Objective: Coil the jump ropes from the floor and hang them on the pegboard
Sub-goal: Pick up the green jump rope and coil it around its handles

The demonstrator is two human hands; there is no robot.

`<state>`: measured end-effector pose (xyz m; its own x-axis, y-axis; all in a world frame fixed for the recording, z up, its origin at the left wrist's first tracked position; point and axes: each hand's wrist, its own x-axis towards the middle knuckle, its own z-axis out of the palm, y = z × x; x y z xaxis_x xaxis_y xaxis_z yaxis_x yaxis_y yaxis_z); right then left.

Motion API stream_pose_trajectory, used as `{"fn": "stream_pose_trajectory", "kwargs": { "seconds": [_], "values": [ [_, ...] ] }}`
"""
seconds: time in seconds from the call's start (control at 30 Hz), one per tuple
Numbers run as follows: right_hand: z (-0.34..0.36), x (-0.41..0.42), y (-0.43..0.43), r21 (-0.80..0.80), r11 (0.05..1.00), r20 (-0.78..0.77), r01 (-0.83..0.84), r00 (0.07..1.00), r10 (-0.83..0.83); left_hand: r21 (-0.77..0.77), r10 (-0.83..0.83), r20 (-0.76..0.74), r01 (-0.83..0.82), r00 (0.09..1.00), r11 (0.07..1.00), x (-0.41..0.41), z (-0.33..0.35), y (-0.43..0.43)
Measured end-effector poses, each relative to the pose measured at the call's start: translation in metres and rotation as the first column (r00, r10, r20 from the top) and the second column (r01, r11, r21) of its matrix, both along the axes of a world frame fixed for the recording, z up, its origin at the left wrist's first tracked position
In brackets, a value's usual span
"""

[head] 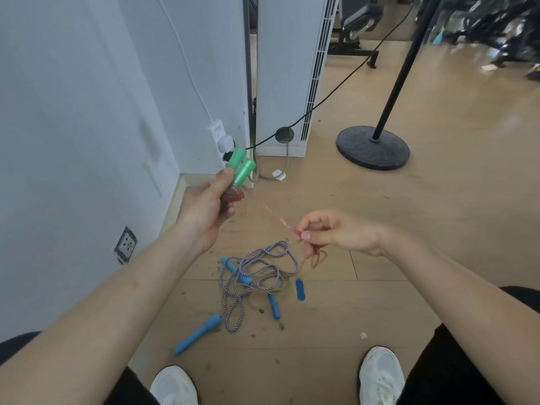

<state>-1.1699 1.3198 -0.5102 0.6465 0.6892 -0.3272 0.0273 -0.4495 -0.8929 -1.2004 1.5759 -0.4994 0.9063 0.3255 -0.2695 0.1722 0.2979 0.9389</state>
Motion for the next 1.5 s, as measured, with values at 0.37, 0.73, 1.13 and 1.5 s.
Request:
{"fn": "stream_pose_trajectory", "kwargs": {
  "seconds": [0.37, 0.73, 1.13, 1.5],
  "values": [
    [0.020, -0.018, 0.000, 0.119, 0.992, 0.301, 0.040, 0.951, -0.075, 0.821, -0.329, 0.057, 0.143, 0.942, 0.552, 0.001, -0.029, 0.001],
    [0.011, 0.001, -0.004, 0.162, 0.958, 0.464, 0.237, 0.839, -0.286, 0.839, -0.719, -0.102, 0.448, 0.687, 0.310, -0.019, -0.025, -0.014],
    [0.003, 0.004, 0.002, 0.097, 0.966, 0.437, 0.242, 0.861, -0.259, 0.777, -0.721, -0.007, 0.457, 0.693, 0.432, -0.039, -0.001, -0.026],
    [-0.002, -0.002, 0.008, 0.180, 0.975, -0.062, 0.130, 0.991, -0.121, 0.180, -0.551, 0.123, 0.527, 0.825, 0.830, -0.034, 0.011, -0.019]
  ]
}}
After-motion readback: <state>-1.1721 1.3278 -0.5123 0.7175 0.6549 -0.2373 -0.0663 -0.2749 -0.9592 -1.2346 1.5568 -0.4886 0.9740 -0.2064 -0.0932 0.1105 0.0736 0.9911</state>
